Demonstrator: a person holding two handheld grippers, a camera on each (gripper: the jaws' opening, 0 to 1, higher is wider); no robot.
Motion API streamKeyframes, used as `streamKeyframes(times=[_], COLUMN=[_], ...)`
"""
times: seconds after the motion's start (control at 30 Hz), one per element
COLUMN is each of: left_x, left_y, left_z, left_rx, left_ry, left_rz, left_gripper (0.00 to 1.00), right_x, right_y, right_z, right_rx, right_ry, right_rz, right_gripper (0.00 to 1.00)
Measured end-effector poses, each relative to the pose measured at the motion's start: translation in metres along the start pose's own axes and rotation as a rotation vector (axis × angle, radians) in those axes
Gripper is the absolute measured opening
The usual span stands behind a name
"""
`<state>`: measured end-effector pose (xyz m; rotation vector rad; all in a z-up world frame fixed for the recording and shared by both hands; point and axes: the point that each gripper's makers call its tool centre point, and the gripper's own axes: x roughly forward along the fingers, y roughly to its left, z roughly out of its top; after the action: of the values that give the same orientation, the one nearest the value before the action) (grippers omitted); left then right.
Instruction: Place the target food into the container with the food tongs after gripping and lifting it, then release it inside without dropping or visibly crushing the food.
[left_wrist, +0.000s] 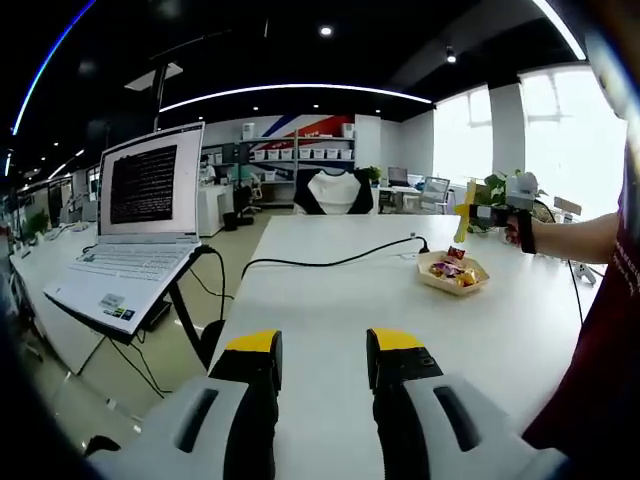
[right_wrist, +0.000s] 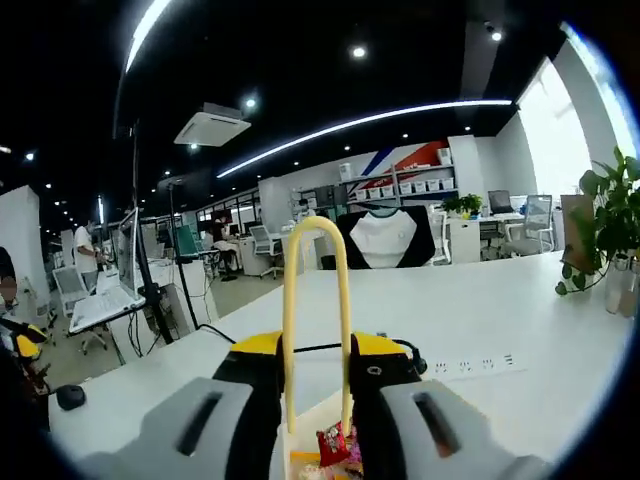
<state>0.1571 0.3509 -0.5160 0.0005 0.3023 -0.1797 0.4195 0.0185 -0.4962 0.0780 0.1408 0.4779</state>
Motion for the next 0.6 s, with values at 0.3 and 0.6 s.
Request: streamKeyframes(times=[0.3, 0.6], left_x=[0.013, 0.049], left_y=[-0.008, -0.039], left_z=[0.002, 0.026], left_rx=[0.001, 0.034], left_ry=[-0.007, -0.047], left_rz=[-0.039, -0.162], left_gripper=[0.36, 0.36], right_x=[-0.037, -0.115], right_y=[0.008, -0.031], right_z=[0.026, 0.059], right_rx=[-0.066, -0.062], right_ry=[-0.044, -0.115], right_rz=[0.026, -0.056], right_gripper=[0.23, 0.24])
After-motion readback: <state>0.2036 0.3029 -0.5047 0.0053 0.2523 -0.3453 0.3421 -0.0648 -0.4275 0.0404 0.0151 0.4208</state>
